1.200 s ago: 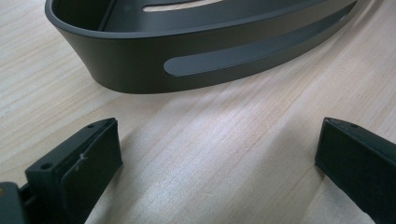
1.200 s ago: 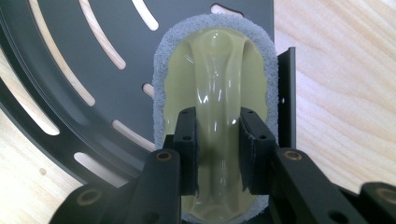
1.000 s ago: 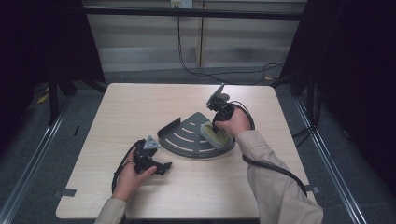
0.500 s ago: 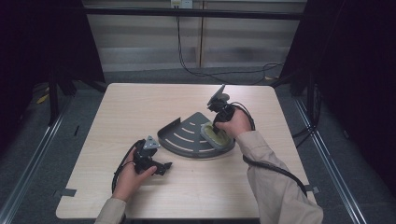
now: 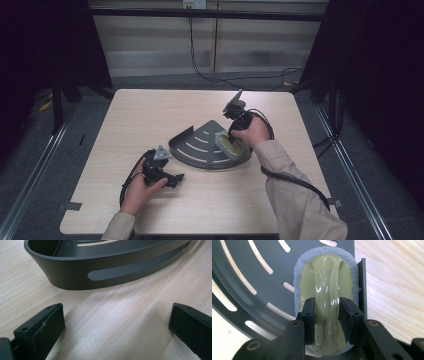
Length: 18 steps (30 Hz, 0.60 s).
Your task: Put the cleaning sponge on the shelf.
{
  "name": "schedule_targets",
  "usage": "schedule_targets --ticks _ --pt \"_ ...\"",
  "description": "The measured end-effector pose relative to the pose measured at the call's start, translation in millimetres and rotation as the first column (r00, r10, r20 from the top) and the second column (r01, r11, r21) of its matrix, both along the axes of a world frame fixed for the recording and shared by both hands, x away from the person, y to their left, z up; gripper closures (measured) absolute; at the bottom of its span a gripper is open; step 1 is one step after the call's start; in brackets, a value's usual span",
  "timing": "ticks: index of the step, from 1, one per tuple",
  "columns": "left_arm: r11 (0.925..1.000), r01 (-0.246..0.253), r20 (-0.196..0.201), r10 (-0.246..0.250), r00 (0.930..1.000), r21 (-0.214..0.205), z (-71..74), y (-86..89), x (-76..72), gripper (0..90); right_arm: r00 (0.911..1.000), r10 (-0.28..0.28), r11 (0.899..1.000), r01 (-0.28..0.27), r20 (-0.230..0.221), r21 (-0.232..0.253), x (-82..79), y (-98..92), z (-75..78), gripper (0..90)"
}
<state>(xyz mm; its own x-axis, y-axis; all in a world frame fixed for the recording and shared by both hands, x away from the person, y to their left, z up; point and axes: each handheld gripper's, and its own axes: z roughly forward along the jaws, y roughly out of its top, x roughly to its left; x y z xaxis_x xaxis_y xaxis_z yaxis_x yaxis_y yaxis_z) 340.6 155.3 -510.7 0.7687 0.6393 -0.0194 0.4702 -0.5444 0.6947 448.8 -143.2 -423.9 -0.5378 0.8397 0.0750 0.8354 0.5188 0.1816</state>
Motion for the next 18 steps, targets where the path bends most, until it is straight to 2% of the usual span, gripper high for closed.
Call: schedule_targets --ticks 2,8,10,13,14,17,18 --pt "1.0 0.0 0.0 0.0 1.0 0.001 0.0 0.1 0.0 0.0 1.0 -0.002 1.0 0.002 -0.001 -0.002 -0.1 -0.6 0.4 61.0" --pt "1.0 0.001 0.0 -0.001 1.0 0.001 0.0 0.1 0.0 0.0 0.9999 -0.01 1.0 0.01 0.004 0.003 -0.1 -2.2 2.5 53.5" --pt "1.0 0.0 0.0 0.0 1.0 0.0 0.0 0.0 0.0 0.0 0.9998 -0.019 1.0 0.019 0.004 0.005 -0.1 -3.0 3.7 47.4" --pt "1.0 -0.001 0.0 0.001 1.0 -0.001 -0.1 -0.1 0.0 0.0 0.9997 -0.023 1.0 0.022 0.007 0.006 -0.2 -3.6 4.7 44.4" --pt "1.0 0.001 0.001 -0.001 1.0 0.001 0.1 0.1 0.0 0.0 0.9997 -0.024 1.0 0.024 0.0 0.007 -0.2 -4.3 5.5 40.0" --pt "1.0 0.001 0.0 -0.001 1.0 0.001 0.0 0.1 0.0 0.0 0.9998 -0.022 1.0 0.022 0.0 0.01 -0.2 -5.0 6.2 37.7" --pt "1.0 -0.001 0.0 0.001 1.0 -0.001 0.0 -0.1 0.0 0.0 0.9998 -0.021 1.0 0.021 -0.002 0.016 -0.5 -6.0 7.4 34.0"
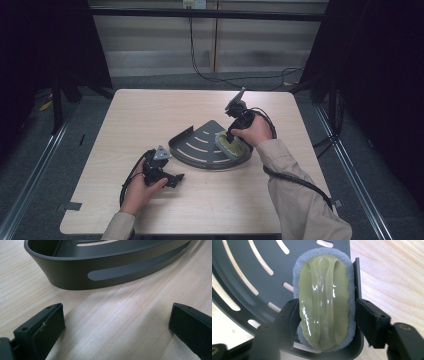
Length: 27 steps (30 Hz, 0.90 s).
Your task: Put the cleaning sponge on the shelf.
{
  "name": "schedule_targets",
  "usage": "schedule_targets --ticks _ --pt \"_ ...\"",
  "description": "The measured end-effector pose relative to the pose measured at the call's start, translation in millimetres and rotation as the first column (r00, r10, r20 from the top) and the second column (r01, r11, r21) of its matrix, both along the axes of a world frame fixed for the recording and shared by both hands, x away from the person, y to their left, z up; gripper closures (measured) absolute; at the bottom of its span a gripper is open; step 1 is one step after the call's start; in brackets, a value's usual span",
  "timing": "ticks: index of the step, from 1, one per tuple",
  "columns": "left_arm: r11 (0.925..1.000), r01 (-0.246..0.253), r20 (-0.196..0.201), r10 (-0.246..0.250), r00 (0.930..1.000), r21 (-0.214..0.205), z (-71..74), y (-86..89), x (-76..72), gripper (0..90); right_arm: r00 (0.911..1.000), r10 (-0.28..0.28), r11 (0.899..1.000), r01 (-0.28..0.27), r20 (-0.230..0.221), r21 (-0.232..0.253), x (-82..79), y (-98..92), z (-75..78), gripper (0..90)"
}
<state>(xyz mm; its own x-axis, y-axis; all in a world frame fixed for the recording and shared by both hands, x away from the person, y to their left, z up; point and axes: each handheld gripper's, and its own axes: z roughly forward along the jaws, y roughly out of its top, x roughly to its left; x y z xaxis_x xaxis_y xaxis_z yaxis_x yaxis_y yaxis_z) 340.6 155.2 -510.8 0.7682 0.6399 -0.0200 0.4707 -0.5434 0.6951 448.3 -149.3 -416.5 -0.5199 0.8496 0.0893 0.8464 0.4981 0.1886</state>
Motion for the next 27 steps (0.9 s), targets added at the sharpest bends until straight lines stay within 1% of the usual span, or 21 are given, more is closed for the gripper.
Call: schedule_targets --ticks 2,3,6,7,9,10,13,16,18,19,20,24,27 --pt "1.0 0.002 0.0 -0.002 1.0 0.003 0.1 0.2 0.1 0.0 1.0 -0.001 1.0 0.001 0.003 0.002 -0.3 -0.3 0.7 32.8" --pt "1.0 0.0 0.0 0.0 1.0 0.0 0.0 0.0 0.0 0.0 1.0 -0.004 1.0 0.004 0.007 0.005 -0.8 -0.3 1.4 29.9" --pt "1.0 0.0 0.0 0.0 1.0 0.0 0.0 0.0 0.0 0.0 1.0 0.008 1.0 -0.008 -0.002 0.008 -2.0 -0.2 2.6 25.5" --pt "1.0 0.0 -0.001 0.0 1.0 0.001 0.0 0.0 0.0 0.0 0.9999 0.01 1.0 -0.01 -0.004 0.011 -3.2 -0.2 4.9 21.4" --pt "1.0 0.0 -0.001 0.0 1.0 0.001 0.0 0.1 0.1 0.0 0.9999 0.014 1.0 -0.014 -0.005 0.013 -3.7 0.0 5.6 21.3" --pt "1.0 0.0 -0.001 0.0 1.0 0.001 0.0 0.1 0.1 0.0 0.9996 0.028 1.0 -0.028 0.003 0.015 -5.5 -0.2 8.6 20.0" --pt "1.0 0.0 0.0 0.0 1.0 0.001 0.0 0.0 0.0 0.0 0.9993 0.035 0.999 -0.035 0.011 0.022 -6.8 -1.2 11.1 20.1" --pt "1.0 0.0 -0.001 0.0 1.0 0.001 0.0 0.0 0.1 0.0 0.999 0.042 0.999 -0.042 0.017 0.017 -9.1 -2.6 14.4 20.3" --pt "1.0 0.0 -0.001 0.0 1.0 0.001 0.0 0.0 0.1 0.0 0.9982 0.051 0.998 -0.052 0.031 0.022 -11.6 -6.0 18.2 20.3" --pt "1.0 0.0 -0.001 0.0 1.0 0.001 0.0 0.0 0.1 0.0 0.9982 0.051 0.998 -0.052 0.031 0.022 -11.6 -6.0 18.2 20.3" --pt "1.0 0.0 -0.001 0.0 1.0 0.001 0.0 0.0 0.1 0.0 0.9982 0.047 0.999 -0.048 0.037 0.012 -13.6 -8.5 21.2 20.0" --pt "1.0 0.0 0.0 0.0 1.0 0.002 0.0 0.1 0.1 0.0 0.9978 0.047 0.999 -0.048 0.046 0.007 -16.4 -13.0 24.1 20.0" --pt "1.0 0.0 -0.001 0.0 1.0 0.001 0.0 0.1 0.1 0.0 0.9975 0.049 0.999 -0.05 0.052 0.014 -19.8 -17.9 25.7 19.1"
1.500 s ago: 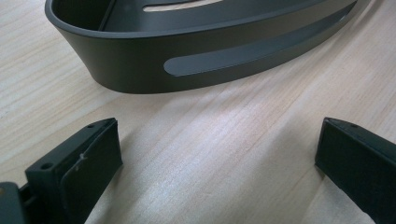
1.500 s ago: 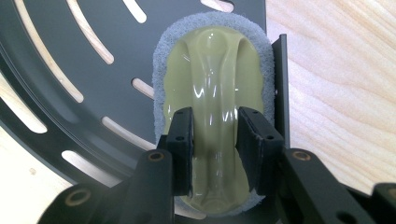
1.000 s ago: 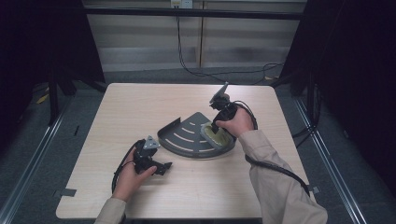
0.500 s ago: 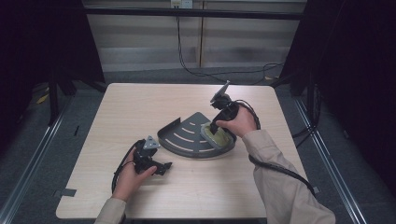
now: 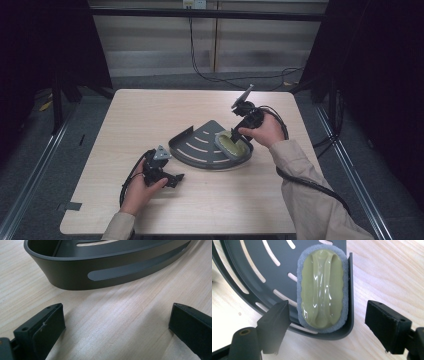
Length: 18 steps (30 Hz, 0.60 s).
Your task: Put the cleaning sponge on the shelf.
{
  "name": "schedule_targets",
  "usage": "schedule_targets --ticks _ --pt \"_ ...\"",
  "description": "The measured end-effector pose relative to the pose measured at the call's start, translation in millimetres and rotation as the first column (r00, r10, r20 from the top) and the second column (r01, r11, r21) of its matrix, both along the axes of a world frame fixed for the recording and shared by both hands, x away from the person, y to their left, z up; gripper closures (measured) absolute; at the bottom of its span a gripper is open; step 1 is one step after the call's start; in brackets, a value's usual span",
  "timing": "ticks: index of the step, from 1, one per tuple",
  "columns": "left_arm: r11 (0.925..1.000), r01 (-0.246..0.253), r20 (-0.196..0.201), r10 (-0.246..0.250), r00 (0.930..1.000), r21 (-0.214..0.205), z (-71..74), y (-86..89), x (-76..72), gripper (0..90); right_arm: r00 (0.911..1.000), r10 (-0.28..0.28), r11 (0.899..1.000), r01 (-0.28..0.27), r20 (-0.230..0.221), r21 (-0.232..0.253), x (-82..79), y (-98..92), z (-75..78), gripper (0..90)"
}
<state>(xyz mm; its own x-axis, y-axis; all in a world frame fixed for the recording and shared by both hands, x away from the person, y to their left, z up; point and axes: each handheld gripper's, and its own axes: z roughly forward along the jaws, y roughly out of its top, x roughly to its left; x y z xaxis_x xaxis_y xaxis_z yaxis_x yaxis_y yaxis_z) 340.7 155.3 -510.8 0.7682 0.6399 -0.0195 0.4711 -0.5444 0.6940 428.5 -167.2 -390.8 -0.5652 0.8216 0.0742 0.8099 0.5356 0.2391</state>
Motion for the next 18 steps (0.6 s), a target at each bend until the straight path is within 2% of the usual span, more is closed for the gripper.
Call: schedule_targets --ticks 10,18 --pt "0.9999 -0.004 0.008 0.004 1.0 -0.014 -1.0 -0.9 0.6 0.0 0.9999 0.015 1.0 -0.015 -0.003 0.015 -14.7 -8.4 0.2 18.2" --pt "0.9999 -0.004 0.008 0.004 1.0 -0.014 -1.0 -0.9 0.6 0.0 0.9988 0.049 0.999 -0.049 0.01 0.02 -26.1 -12.5 1.7 18.2"
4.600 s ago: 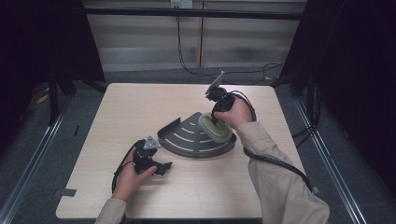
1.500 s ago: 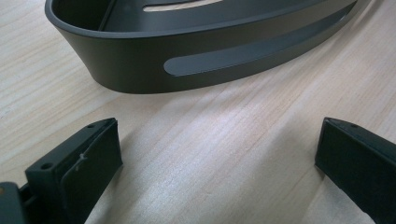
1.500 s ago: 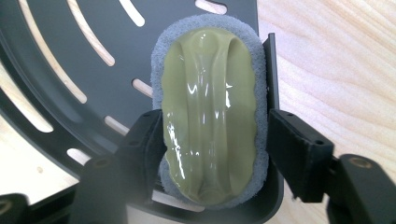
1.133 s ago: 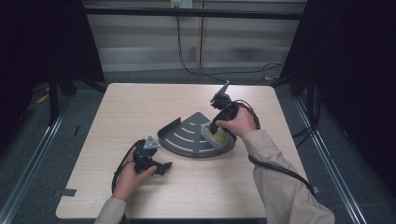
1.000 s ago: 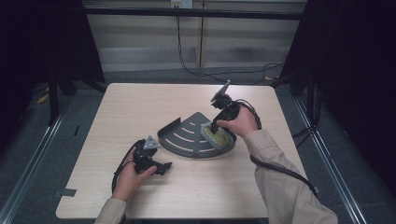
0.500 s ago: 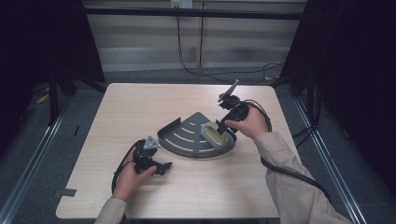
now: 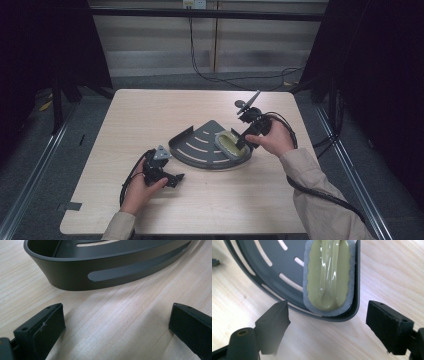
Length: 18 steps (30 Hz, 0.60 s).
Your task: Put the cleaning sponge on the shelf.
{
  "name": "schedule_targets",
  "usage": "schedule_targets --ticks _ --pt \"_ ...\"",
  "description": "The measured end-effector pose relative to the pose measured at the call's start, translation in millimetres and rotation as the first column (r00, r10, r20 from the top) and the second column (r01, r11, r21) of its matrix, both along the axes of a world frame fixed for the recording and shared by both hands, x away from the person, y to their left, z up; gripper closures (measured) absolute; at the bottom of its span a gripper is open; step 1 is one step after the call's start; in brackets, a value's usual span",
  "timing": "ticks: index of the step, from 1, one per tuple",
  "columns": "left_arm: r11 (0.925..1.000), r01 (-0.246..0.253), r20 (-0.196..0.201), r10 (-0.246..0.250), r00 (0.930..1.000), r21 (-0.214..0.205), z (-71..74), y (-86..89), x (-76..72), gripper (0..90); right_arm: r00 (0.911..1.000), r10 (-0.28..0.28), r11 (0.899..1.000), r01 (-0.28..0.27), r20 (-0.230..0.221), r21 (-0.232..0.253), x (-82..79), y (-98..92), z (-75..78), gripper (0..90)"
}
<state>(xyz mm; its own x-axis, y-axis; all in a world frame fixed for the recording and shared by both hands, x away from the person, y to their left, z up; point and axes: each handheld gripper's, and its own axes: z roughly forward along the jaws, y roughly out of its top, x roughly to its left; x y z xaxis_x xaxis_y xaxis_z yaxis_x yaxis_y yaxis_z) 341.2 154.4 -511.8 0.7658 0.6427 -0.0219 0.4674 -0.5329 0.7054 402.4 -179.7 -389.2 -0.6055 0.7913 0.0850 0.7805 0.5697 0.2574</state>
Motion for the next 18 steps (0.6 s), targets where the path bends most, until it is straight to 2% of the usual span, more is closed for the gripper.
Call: schedule_targets --ticks 10,16,18 --pt "1.0 -0.001 0.001 0.001 1.0 0.002 0.0 0.0 0.0 0.0 0.9999 0.012 1.0 -0.012 -0.001 0.015 -19.9 -14.8 -2.0 18.0" --pt "1.0 -0.003 -0.003 0.003 1.0 -0.001 -0.1 -0.1 -0.2 0.0 0.9997 0.022 1.0 -0.022 0.014 0.021 -33.9 -23.8 -8.5 17.8" --pt "0.9999 0.007 0.0 -0.007 1.0 0.012 0.5 0.7 0.3 0.0 0.9995 0.029 0.999 -0.029 0.013 0.028 -39.1 -26.7 -12.3 17.8"
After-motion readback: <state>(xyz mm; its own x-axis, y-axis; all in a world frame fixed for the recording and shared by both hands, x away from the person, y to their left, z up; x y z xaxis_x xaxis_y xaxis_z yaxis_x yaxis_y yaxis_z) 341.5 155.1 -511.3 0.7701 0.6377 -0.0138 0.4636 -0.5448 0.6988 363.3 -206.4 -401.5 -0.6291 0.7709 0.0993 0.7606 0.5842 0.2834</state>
